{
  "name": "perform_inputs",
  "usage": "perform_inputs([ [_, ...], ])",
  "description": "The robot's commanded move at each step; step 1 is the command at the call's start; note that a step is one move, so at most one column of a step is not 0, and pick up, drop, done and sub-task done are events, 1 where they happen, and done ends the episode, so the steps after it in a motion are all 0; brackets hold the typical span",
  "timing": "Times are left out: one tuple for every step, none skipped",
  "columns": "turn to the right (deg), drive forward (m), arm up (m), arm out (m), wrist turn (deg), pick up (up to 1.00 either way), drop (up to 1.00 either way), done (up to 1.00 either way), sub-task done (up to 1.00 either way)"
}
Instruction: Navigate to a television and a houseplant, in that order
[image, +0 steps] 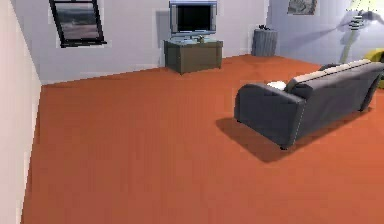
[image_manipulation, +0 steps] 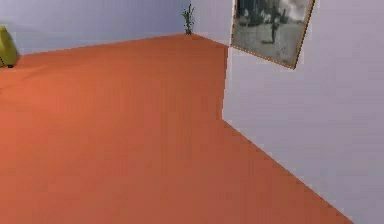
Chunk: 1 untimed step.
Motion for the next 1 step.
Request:
perform_inputs([
  [-6.0, 0.00, 0.00, 0.00, 0.0, 0.00, 0.00, 0.00, 0.00],
])
